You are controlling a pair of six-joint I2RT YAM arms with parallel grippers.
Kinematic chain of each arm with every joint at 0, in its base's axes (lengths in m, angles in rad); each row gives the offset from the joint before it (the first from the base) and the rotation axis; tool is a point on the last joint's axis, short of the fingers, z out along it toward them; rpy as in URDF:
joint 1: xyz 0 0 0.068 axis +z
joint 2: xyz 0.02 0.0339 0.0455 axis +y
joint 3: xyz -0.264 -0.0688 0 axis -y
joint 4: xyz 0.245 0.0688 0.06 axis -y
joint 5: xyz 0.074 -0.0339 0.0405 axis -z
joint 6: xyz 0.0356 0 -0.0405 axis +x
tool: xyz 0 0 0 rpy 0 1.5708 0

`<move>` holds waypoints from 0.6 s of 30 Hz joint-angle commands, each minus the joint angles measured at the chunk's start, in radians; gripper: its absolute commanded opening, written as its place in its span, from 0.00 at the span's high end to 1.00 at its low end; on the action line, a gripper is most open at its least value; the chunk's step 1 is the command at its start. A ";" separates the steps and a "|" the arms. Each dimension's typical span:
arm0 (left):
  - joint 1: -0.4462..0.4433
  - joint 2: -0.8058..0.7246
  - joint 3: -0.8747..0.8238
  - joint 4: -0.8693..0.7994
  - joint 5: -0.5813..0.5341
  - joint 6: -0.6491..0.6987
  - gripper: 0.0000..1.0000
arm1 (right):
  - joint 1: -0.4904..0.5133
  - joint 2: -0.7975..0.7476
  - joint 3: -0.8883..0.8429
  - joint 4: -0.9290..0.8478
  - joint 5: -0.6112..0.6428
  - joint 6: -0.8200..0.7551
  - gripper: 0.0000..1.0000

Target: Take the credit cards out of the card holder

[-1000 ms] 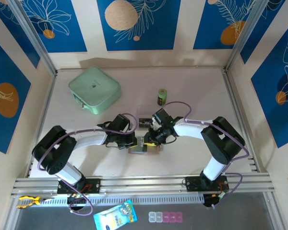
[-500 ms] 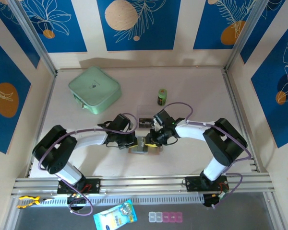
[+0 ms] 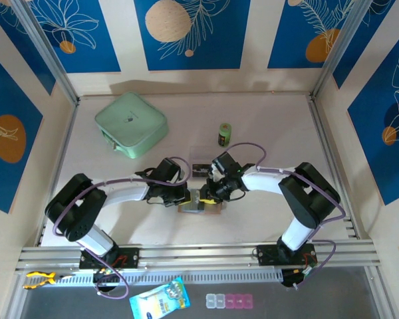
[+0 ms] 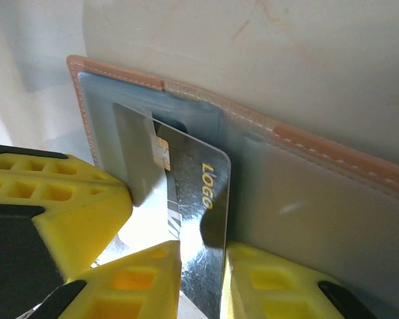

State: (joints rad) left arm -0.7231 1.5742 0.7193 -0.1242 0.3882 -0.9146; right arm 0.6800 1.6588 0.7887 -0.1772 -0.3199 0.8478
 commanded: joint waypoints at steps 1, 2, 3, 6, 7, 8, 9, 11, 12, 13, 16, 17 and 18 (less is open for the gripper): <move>-0.005 0.026 0.005 -0.055 -0.022 0.011 0.98 | -0.002 -0.008 -0.013 0.026 -0.045 0.024 0.78; -0.005 0.026 0.005 -0.055 -0.022 0.011 0.98 | -0.002 -0.012 -0.014 0.024 -0.045 0.026 0.79; -0.005 0.025 0.005 -0.054 -0.022 0.011 0.98 | -0.003 -0.016 -0.014 0.024 -0.044 0.025 0.80; -0.005 0.027 0.006 -0.054 -0.020 0.011 0.98 | -0.004 -0.025 -0.017 0.019 -0.036 0.024 0.84; -0.005 0.026 0.006 -0.054 -0.022 0.011 0.98 | -0.006 -0.028 -0.018 0.013 -0.033 0.022 0.85; -0.005 0.026 0.006 -0.054 -0.022 0.011 0.98 | -0.007 -0.033 -0.020 0.006 -0.028 0.019 0.87; -0.005 0.026 0.006 -0.053 -0.022 0.011 0.98 | -0.008 -0.036 -0.020 -0.001 -0.022 0.014 0.88; -0.005 0.024 0.005 -0.052 -0.022 0.011 0.98 | -0.011 -0.048 -0.020 -0.022 -0.009 0.005 0.89; -0.005 0.023 0.006 -0.052 -0.020 0.012 0.98 | -0.013 -0.053 -0.021 -0.030 -0.003 0.000 0.89; -0.006 0.021 0.006 -0.054 -0.019 0.011 0.98 | -0.016 -0.061 -0.022 -0.039 0.002 -0.005 0.90; -0.005 0.014 0.005 -0.054 -0.020 0.011 0.98 | -0.028 -0.083 -0.030 -0.060 0.007 -0.018 0.92; -0.005 0.012 0.003 -0.055 -0.021 0.010 0.98 | -0.032 -0.091 -0.032 -0.069 0.010 -0.023 0.92; -0.006 0.009 0.002 -0.054 -0.022 0.010 0.97 | -0.035 -0.100 -0.031 -0.081 0.014 -0.029 0.92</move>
State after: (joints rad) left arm -0.7231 1.5742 0.7193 -0.1238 0.3878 -0.9146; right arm 0.6586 1.5879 0.7761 -0.1902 -0.3252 0.8452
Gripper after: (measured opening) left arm 0.044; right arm 0.082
